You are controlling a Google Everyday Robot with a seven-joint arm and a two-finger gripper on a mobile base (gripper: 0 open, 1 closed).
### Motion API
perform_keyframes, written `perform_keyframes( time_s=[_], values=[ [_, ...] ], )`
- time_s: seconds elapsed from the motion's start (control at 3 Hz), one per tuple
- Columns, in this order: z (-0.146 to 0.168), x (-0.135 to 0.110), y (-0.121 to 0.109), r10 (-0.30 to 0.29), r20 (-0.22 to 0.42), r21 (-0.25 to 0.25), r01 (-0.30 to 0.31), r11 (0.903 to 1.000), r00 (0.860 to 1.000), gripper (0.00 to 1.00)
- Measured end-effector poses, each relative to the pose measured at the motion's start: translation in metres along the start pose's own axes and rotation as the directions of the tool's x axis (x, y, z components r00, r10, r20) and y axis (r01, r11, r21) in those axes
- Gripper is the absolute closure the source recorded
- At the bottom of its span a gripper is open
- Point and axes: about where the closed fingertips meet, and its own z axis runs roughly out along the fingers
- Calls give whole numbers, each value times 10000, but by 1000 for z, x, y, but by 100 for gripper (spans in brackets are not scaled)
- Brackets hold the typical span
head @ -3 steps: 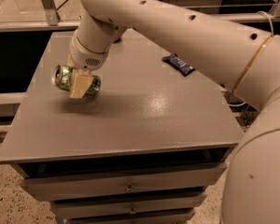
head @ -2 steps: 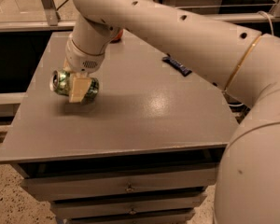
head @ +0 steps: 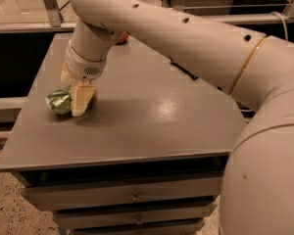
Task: Knock green can over
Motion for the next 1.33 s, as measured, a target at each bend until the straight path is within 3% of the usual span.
perform_keyframes(
  time_s=[0.67, 1.0, 1.33],
  values=[
    [-3, 2, 7, 222, 630, 69, -227, 9997, 9978, 0],
    [-12, 11, 15, 884, 1426, 412, -951, 9946, 9858, 0],
    [-42, 33, 30, 1913, 2630, 1294, -2310, 9643, 9456, 0]
  ],
)
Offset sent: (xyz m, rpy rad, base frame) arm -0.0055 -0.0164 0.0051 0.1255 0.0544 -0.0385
